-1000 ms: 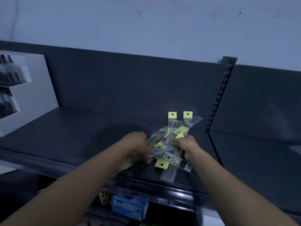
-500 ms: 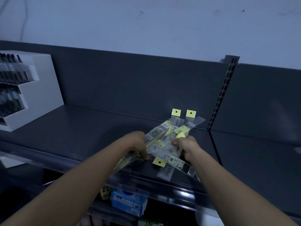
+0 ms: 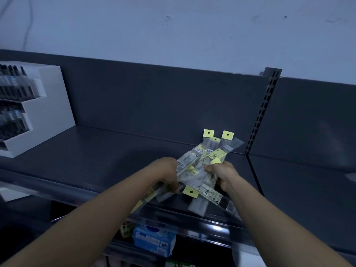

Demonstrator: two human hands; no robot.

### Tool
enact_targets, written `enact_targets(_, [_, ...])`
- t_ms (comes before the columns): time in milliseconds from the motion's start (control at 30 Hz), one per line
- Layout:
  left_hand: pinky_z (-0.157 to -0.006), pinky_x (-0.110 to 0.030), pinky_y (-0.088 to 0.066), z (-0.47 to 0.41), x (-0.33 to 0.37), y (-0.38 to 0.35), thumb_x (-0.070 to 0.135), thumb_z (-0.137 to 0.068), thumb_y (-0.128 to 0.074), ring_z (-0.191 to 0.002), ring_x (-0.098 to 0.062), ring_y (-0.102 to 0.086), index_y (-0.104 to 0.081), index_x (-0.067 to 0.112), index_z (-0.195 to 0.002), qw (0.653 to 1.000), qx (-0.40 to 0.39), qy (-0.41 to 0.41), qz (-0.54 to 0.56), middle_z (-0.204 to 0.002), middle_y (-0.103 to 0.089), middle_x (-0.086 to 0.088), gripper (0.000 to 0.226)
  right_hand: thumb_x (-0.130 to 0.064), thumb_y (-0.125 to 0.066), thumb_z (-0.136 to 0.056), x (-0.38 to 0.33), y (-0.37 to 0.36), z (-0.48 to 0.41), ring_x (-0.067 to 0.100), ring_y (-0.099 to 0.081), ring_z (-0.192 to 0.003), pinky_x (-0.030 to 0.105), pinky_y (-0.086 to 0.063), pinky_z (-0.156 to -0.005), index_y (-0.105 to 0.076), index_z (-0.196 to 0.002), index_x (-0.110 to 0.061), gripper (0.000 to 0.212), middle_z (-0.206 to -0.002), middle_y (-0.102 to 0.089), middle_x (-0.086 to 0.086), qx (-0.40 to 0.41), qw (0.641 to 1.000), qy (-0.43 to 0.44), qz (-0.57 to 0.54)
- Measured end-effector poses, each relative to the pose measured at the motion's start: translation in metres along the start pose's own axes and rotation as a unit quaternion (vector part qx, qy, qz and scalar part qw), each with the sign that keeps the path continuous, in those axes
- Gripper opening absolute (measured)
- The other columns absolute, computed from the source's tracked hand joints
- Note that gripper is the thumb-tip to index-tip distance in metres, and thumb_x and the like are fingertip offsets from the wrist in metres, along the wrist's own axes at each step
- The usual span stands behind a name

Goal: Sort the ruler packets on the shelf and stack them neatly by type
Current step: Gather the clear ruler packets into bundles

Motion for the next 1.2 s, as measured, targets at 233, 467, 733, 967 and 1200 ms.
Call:
enact_targets(233, [-0.076, -0.032, -0.05, 0.001, -0.003, -0.001, 0.03, -0.067, -0.086, -0.096, -0.022, -0.061, -0.051, 0.013, -0.11, 0.999, -0.021, -0.017, 0.035, -0.109, -0.061, -0.003, 0.057, 0.004, -0.07, -0.082, 0.003, 0.004, 0.001, 0.03, -0.064, -0.084, 0.049, -0.054, -0.088, -0.055, -0.113, 0.003, 0.034, -0.099, -0.07, 0.019, 0.004, 1.0, -0.006, 0.0])
enact_targets(467, [-0.079, -0.032, -0.051, -0.005, -0.011, -0.003, 0.018, -0.064, -0.087, -0.095, -0.019, -0.06, -0.053, 0.016, -0.107, 0.987, -0.012, -0.018, 0.158, -0.107, -0.063, -0.002, 0.055, 0.001, -0.074, -0.079, 0.0, 0.01, -0.003, 0.033, -0.061, -0.106, 0.044, -0.051, -0.09, -0.048, -0.121, 0.002, 0.05, -0.117, -0.063, 0.019, 0.009, 1.0, -0.003, -0.023])
enact_targets(733, [-0.09, -0.045, -0.053, -0.016, 0.01, 0.019, 0.014, -0.06, -0.089, -0.1, -0.026, -0.062, -0.057, 0.014, -0.107, 0.967, -0.021, -0.025, 0.253, -0.108, -0.066, -0.006, 0.056, 0.005, -0.066, -0.085, -0.033, 0.033, 0.007, 0.025, -0.066, -0.076, 0.036, -0.054, -0.06, -0.052, -0.109, -0.004, 0.03, -0.095, -0.067, 0.012, 0.02, 0.997, 0.038, -0.066])
enact_targets(967, [-0.091, -0.052, -0.051, -0.026, 0.049, 0.015, 0.015, -0.054, -0.089, -0.1, -0.031, -0.063, -0.058, 0.012, -0.098, 0.957, -0.028, -0.054, 0.285, -0.106, -0.068, -0.011, 0.054, 0.002, -0.065, -0.087, -0.046, 0.072, 0.012, 0.028, -0.067, -0.083, 0.045, -0.058, -0.077, -0.051, -0.109, -0.005, 0.027, -0.1, -0.068, 0.015, 0.053, 0.994, 0.065, -0.068])
enact_targets(1200, [-0.075, -0.038, -0.055, -0.033, 0.096, -0.014, 0.006, -0.064, -0.084, -0.092, -0.027, -0.062, -0.057, 0.011, -0.097, 0.955, -0.027, -0.039, 0.294, -0.102, -0.066, -0.011, 0.044, -0.002, -0.065, -0.088, -0.022, 0.118, -0.003, 0.027, -0.066, -0.079, 0.044, -0.059, -0.073, -0.05, -0.116, -0.003, 0.033, -0.099, -0.067, 0.015, 0.073, 0.994, 0.057, -0.054])
Point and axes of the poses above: each hand's wrist, its own z-axis away from the middle knuckle, its own y-axis out of the back of the hand, x = y × z, the point moved 4 cm from there along -z, towards the middle knuckle
